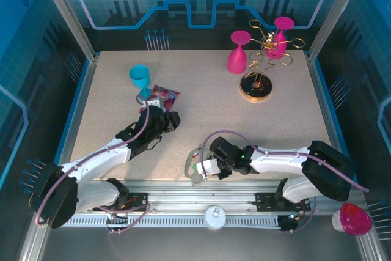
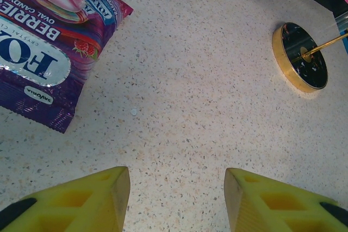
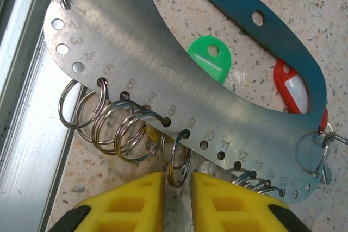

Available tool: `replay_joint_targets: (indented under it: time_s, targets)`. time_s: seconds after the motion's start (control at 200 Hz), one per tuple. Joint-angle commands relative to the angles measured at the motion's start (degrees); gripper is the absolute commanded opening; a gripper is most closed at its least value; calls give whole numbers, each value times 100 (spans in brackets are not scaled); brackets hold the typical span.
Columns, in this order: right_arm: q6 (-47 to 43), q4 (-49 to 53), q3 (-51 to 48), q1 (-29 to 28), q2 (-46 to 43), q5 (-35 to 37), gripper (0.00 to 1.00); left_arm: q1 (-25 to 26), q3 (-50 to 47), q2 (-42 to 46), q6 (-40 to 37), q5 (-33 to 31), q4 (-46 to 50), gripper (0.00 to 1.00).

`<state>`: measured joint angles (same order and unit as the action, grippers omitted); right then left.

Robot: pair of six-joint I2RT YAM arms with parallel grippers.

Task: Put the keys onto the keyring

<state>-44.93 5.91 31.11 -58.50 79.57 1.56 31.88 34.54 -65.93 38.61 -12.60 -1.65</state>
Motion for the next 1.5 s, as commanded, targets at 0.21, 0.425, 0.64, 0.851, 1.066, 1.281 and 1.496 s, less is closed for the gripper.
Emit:
replay_joint_targets:
  time_s: [0.21, 0.425, 0.64, 0.851, 1.066, 1.281, 1.496]
  targets:
    - [-51, -169, 145, -65, 128, 35, 16, -31, 79, 43, -158, 65, -34, 49]
    - [12, -207, 167, -56, 59, -31, 3, -29, 81, 78, -254, 83, 14, 48]
    - [341, 233, 342, 42, -350, -423, 0, -28, 162, 362, -975, -23, 258, 50]
    - [1140, 1047, 868, 291, -524, -963, 0, -26, 234, 573, -2585, 1011, 449, 50]
    - [1820, 1522, 1415, 500, -311, -1254, 0, -24, 220, 965, -3933, 1365, 1071, 48]
    - [2455, 1747, 1869, 691, -248, -1631, 0, -24, 84, 1570, -4519, 2142, 1397, 46]
    - [3234, 1870, 2143, 691, -160, -1361, 0, 117, -336, 2105, -3638, 2596, 1179, 51]
